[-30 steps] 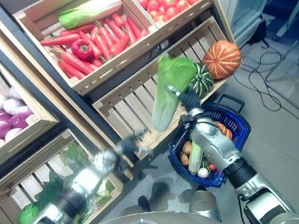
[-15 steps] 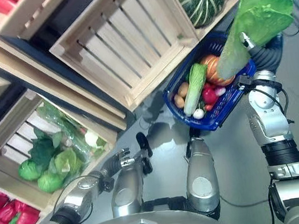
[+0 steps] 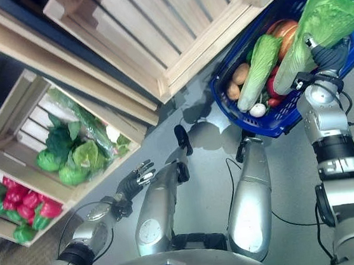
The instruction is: Pick up fruits and vegetables into the basket
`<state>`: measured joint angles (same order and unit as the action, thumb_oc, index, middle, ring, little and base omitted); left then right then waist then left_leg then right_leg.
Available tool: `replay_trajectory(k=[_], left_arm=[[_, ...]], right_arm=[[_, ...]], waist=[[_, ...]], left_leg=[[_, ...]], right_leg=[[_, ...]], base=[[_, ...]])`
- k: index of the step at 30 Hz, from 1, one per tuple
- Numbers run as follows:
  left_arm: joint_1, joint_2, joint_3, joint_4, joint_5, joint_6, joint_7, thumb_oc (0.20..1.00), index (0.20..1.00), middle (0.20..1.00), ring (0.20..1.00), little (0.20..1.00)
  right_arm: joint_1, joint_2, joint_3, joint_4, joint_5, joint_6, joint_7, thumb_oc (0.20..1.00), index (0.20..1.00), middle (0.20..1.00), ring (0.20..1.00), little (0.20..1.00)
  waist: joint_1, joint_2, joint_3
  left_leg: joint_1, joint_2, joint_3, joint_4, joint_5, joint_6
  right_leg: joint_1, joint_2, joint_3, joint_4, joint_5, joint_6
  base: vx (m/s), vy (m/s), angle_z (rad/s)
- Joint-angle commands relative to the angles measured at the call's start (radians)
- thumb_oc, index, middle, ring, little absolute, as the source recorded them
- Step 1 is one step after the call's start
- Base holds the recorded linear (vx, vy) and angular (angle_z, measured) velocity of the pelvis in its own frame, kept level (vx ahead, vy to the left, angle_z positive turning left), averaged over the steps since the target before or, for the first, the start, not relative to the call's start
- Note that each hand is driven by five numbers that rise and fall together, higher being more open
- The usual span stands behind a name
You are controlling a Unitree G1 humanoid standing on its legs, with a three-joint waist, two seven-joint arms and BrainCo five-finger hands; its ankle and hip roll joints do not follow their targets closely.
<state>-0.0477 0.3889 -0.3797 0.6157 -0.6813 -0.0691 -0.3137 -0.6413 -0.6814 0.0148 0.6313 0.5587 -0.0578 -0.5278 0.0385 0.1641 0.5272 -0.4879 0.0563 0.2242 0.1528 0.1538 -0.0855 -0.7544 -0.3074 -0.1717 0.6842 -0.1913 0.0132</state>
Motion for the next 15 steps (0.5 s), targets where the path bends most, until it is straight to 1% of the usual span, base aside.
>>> replay_trajectory(k=[1,2,3,5,8,10,15], left_arm=[[0.112,-0.034,-0.071,0.027,-0.058,0.006,0.008,1.000,1.000,1.000,1.000,1.000],[0.112,-0.039,-0.069,0.037,-0.061,0.001,0.012,1.000,1.000,1.000,1.000,1.000],[0.113,-0.049,-0.065,0.053,-0.061,-0.005,0.015,1.000,1.000,1.000,1.000,1.000],[0.115,-0.054,-0.066,0.057,-0.067,-0.006,0.011,1.000,1.000,1.000,1.000,1.000],[0.127,-0.066,-0.071,0.061,-0.124,-0.002,-0.016,1.000,1.000,1.000,1.000,1.000],[0.132,-0.072,-0.065,0.058,-0.148,0.010,-0.022,1.000,1.000,1.000,1.000,1.000],[0.123,-0.066,-0.067,0.037,-0.163,0.022,-0.018,1.000,1.000,1.000,1.000,1.000]], right_arm=[[-0.080,-0.090,0.020,0.084,0.008,-0.010,-0.035,0.200,0.200,0.200,0.200,0.200],[-0.099,-0.094,0.026,0.119,-0.006,-0.002,-0.049,0.200,0.200,0.200,0.200,0.200],[-0.144,-0.108,0.042,0.194,-0.015,0.017,-0.072,0.200,0.200,0.200,0.200,0.200],[-0.174,-0.118,0.053,0.236,-0.021,0.029,-0.085,0.200,0.200,0.200,0.200,0.200],[-0.223,-0.146,0.071,0.331,-0.044,0.060,-0.090,0.200,0.200,0.200,0.200,0.200],[-0.237,-0.159,0.071,0.385,-0.031,0.082,-0.077,0.200,0.200,0.200,0.200,0.200],[-0.245,-0.179,0.059,0.498,0.025,0.101,-0.027,0.200,0.200,0.200,0.200,0.200]], waist=[[0.008,0.140,-0.007],[0.013,0.147,-0.007],[0.027,0.164,-0.007],[0.036,0.177,-0.007],[0.049,0.204,-0.007],[0.055,0.212,-0.007],[0.063,0.219,-0.007]], left_leg=[[-0.069,-0.004,-0.028,0.168,-0.168,-0.005],[-0.081,-0.007,-0.029,0.169,-0.167,-0.004],[-0.109,-0.011,-0.028,0.174,-0.165,0.000],[-0.131,-0.016,-0.029,0.181,-0.167,0.002],[-0.179,-0.026,-0.032,0.201,-0.168,0.006],[-0.204,-0.029,-0.029,0.210,-0.173,0.012],[-0.269,-0.024,-0.032,0.240,-0.179,0.022]], right_leg=[[0.015,0.046,-0.025,-0.020,-0.033,0.013],[0.000,0.044,-0.024,-0.014,-0.034,0.012],[-0.033,0.037,-0.022,0.002,-0.037,0.008],[-0.055,0.032,-0.021,0.012,-0.039,0.005],[-0.109,0.025,-0.011,0.044,-0.047,-0.002],[-0.134,0.022,-0.009,0.048,-0.047,-0.003],[-0.199,0.026,0.005,0.065,-0.045,-0.003]], base=[[-0.04,-0.015,0.11],[-0.06,-0.026,0.13],[-0.05,-0.025,0.13],[-0.04,-0.023,0.09],[-0.02,-0.003,0.05],[-0.02,-0.022,0.05],[-0.03,-0.057,0.03]])
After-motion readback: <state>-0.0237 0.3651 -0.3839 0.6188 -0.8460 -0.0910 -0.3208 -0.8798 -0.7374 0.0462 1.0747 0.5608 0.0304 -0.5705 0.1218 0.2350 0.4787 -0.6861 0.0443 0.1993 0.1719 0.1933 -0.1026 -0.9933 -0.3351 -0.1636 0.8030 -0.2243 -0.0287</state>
